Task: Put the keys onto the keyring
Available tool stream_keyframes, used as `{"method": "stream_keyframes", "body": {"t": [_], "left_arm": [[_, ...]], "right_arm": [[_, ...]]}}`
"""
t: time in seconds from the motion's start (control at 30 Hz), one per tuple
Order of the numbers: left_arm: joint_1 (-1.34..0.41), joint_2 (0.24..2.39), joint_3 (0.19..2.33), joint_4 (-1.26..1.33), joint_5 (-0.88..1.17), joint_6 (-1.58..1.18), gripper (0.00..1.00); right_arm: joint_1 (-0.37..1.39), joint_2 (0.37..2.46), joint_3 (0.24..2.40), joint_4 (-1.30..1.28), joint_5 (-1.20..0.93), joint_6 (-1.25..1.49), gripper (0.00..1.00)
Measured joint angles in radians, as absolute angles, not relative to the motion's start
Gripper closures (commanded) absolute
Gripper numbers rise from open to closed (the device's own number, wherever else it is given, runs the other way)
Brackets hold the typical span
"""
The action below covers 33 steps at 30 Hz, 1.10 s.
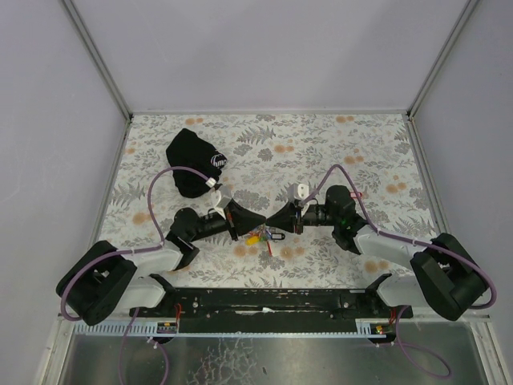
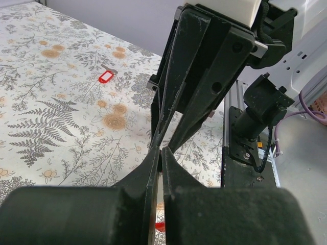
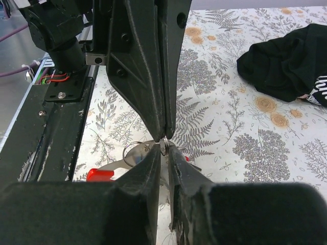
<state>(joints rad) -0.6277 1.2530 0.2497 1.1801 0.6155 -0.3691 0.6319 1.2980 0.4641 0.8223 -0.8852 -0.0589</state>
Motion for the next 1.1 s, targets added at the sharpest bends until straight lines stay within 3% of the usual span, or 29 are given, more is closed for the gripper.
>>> {"method": "stream_keyframes", "body": {"t": [0.1,0.17,0.27,0.43,0.77,1.1], "left_arm": [[-0.628,1.257,0.25,1.182,0.627,-0.373,1.0],[-0.628,1.257,0.249,1.179,0.63,-0.371,0.95],[-0.628,1.242,0.249,1.151,0.626,-0.356,0.8],[-0.628,1.139,0.262,1.028,0.598,-0.279,0.66],[-0.628,1.097,0.284,0.877,0.553,-0.159,0.64],[-0.628,1.217,0.286,0.921,0.613,-0.113,0.63]], "right_arm": [[0.632,1.304,0.465,0.819,-0.885,-0.06,0.99],[0.631,1.306,0.471,0.801,-0.885,-0.063,1.0],[0.631,1.301,0.492,0.741,-0.884,-0.083,1.0],[0.632,1.263,0.588,0.463,-0.841,-0.183,1.0],[0.724,1.251,0.949,-0.229,-0.559,-0.434,1.0],[0.815,1.339,1.147,-0.573,-0.378,-0.551,1.0]]}}
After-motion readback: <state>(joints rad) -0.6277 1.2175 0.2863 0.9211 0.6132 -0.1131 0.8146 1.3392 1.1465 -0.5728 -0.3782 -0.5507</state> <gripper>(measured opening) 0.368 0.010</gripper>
